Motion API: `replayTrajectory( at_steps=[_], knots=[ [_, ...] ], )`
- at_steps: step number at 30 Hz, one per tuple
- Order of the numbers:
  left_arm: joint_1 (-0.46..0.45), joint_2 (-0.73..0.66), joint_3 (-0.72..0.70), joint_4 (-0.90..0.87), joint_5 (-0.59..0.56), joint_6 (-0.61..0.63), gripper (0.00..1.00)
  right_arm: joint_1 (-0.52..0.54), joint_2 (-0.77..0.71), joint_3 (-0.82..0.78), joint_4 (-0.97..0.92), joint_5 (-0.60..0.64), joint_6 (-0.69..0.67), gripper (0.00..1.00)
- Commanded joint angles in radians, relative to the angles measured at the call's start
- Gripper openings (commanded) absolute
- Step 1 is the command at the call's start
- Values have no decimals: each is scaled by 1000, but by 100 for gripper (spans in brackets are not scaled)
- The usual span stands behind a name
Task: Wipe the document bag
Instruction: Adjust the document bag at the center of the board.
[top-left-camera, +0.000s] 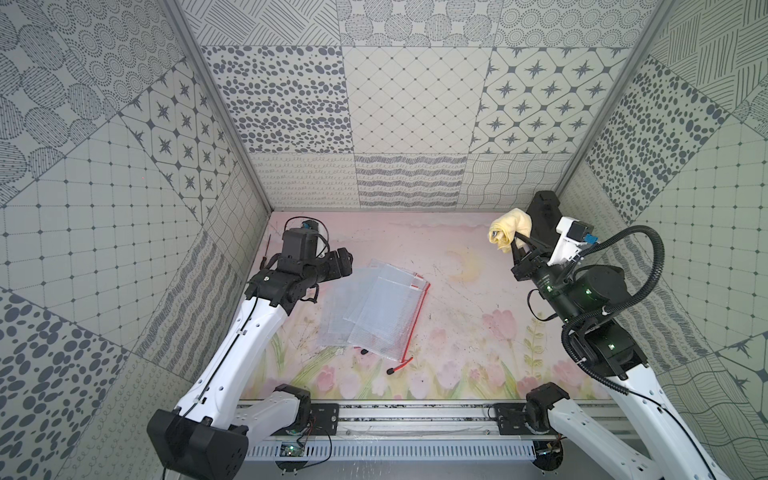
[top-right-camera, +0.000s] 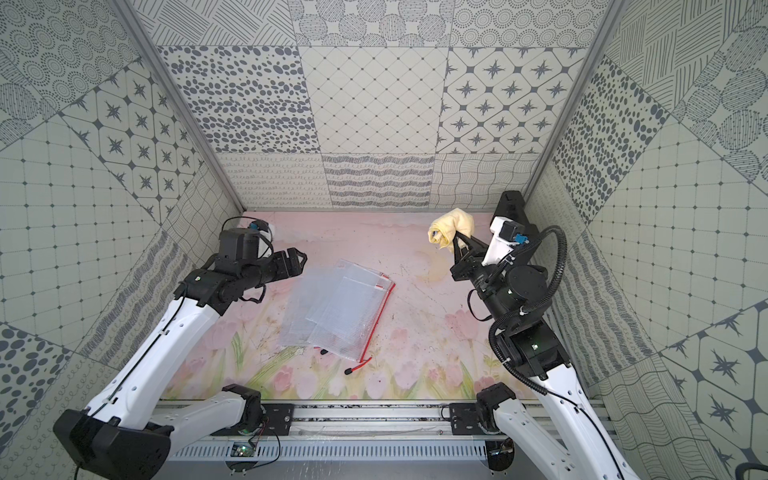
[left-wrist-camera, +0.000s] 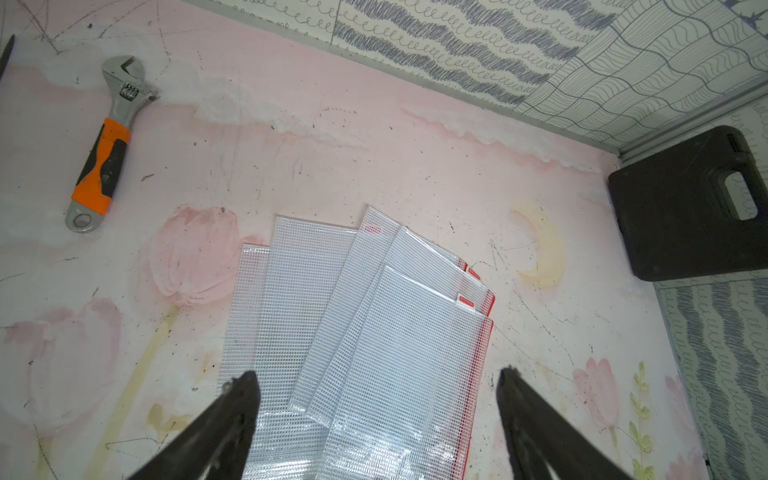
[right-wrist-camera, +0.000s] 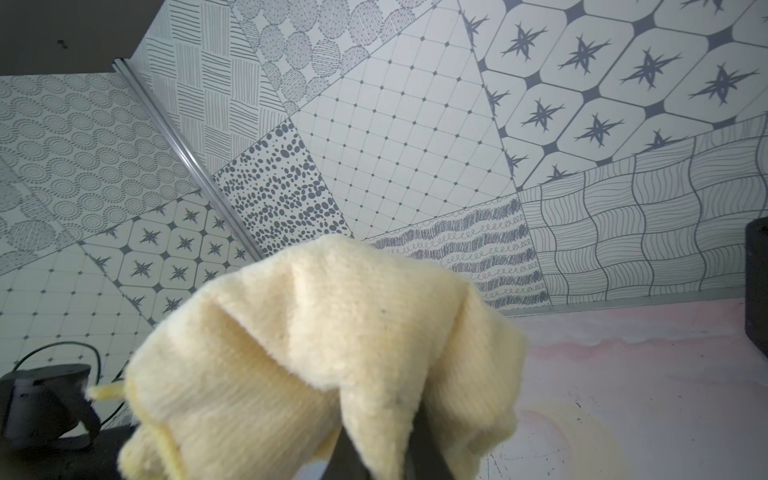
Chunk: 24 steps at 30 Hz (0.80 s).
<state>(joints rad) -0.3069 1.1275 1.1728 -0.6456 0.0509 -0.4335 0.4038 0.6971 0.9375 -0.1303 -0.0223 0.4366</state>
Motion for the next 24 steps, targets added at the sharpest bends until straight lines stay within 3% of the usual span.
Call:
replayTrajectory(
  at_steps=[1,3,5,7,16,24],
  knots=[
    [-85,35,57,-31,-116,17,89,-2,-41,-5,-59,-116,-48,0],
    [-108,24,46,-20,-134,12,89,-2,-52,-12,-110,-110,-29,0],
    [-118,12,32,-8,-127,9,89,-3,-60,-12,-158,-110,-2,11],
    [-135,13,31,-16,-128,14,89,-2,-60,1,-208,-118,13,0],
    [-363,129,12,-82,-193,42,88,-2,-64,-17,-373,-79,58,0],
    [-591,373,54,-67,-226,-58,85,-11,-102,-23,-450,-40,87,0]
  ],
)
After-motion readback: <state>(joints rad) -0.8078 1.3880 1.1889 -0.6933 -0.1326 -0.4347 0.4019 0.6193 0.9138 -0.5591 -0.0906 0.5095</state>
